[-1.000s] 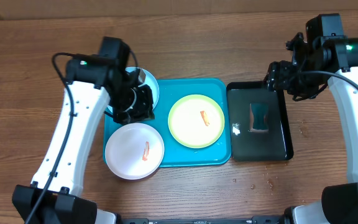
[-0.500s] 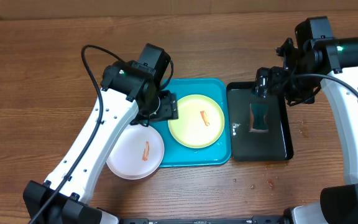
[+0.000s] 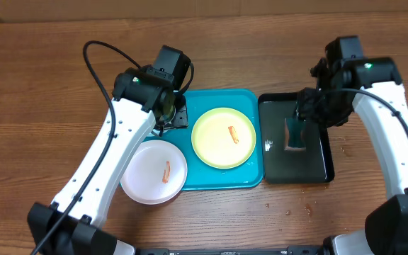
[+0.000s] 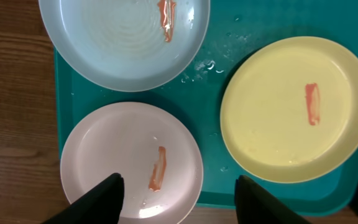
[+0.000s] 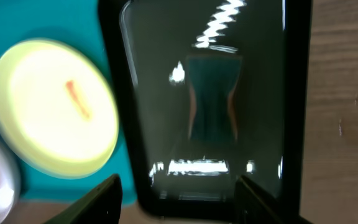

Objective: Clean dirty plates on tray and stack at the side

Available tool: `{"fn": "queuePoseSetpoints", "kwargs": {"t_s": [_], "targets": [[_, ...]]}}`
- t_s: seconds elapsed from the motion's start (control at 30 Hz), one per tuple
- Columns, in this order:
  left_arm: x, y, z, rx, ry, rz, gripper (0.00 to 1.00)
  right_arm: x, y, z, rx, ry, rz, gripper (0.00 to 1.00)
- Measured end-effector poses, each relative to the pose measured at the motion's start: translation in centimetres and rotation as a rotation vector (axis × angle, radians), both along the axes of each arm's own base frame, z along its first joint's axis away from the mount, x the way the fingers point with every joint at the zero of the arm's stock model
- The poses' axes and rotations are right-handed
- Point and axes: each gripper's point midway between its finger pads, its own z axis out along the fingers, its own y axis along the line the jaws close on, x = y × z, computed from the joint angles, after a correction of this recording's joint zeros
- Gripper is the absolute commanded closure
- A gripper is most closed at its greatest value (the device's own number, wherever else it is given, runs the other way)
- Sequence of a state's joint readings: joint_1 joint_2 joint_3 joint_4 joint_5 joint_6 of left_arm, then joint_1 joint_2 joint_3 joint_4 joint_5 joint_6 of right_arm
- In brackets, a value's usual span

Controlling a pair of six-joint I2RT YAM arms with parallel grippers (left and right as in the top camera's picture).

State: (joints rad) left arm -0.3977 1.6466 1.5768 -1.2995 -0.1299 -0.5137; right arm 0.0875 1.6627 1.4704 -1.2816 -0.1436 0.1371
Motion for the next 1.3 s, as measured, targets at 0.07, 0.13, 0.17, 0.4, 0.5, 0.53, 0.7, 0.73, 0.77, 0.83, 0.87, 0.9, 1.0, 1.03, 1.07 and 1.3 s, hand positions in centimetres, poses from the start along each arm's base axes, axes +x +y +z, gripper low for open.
{"fn": "queuePoseSetpoints", "kwargs": {"t_s": [0.07,0.13,0.17,0.4,0.5,0.53,0.7,0.73,0.77,0.83,0.87,0.9,1.0,1.03,1.07,1.3], "targets": [[0.2,0.0,-0.9,0.017,0.022,0.001,0.35,0.5,-0.3,-1.9,-0.014,-0.019,-0.012,0.40],[0.5,0.0,-1.8,0.032,0.046,0.001,0.32,0.8,-0.4,-3.8,-0.020,-0.036,-0.020,0.39],[0.6,0.0,-2.3,0.039,0.056,0.001,0.31,0.9,-0.4,-4.8,-0.023,-0.043,-0.023,0.40],[1.6,-0.4,-4.7,0.063,0.095,-0.025,0.31,0.3,-0.6,-9.8,-0.029,-0.075,-0.028,0.42],[2.2,-0.6,-5.2,0.061,0.088,-0.044,0.30,0.1,-0.4,-11.1,-0.030,-0.089,-0.023,0.37],[2.4,-0.8,-5.3,0.054,0.084,-0.052,0.28,0.0,-0.2,-11.4,-0.032,-0.095,-0.018,0.36],[3.2,-1.9,-5.4,0.006,0.061,-0.085,0.28,0.2,-0.2,-11.9,-0.048,-0.115,-0.012,0.37],[3.3,-2.1,-5.4,-0.002,0.058,-0.089,0.28,0.4,-0.3,-11.8,-0.054,-0.125,-0.014,0.38],[3.4,-2.2,-5.4,-0.008,0.052,-0.093,0.28,0.6,-0.3,-11.8,-0.057,-0.133,-0.016,0.41],[3.6,-2.4,-5.4,-0.013,0.047,-0.098,0.28,0.8,-0.4,-11.7,-0.061,-0.141,-0.016,0.44],[3.5,-2.4,-5.4,-0.015,0.047,-0.102,0.28,0.8,-0.4,-11.7,-0.063,-0.145,-0.017,0.45],[3.5,-2.4,-5.4,-0.015,0.048,-0.103,0.28,0.9,-0.5,-11.7,-0.064,-0.146,-0.018,0.46],[3.5,-2.4,-5.4,-0.016,0.048,-0.106,0.28,0.9,-0.6,-12.3,-0.072,-0.134,-0.018,0.52],[3.5,-2.5,-5.4,-0.018,0.049,-0.106,0.28,0.8,-0.6,-12.8,-0.076,-0.122,-0.017,0.56],[3.5,-2.5,-5.4,-0.018,0.049,-0.107,0.27,0.7,-0.6,-13.1,-0.078,-0.113,-0.015,0.57],[3.5,-2.5,-5.4,-0.020,0.051,-0.112,0.29,1.4,-0.6,-13.8,-0.078,-0.121,-0.027,0.88]]}}
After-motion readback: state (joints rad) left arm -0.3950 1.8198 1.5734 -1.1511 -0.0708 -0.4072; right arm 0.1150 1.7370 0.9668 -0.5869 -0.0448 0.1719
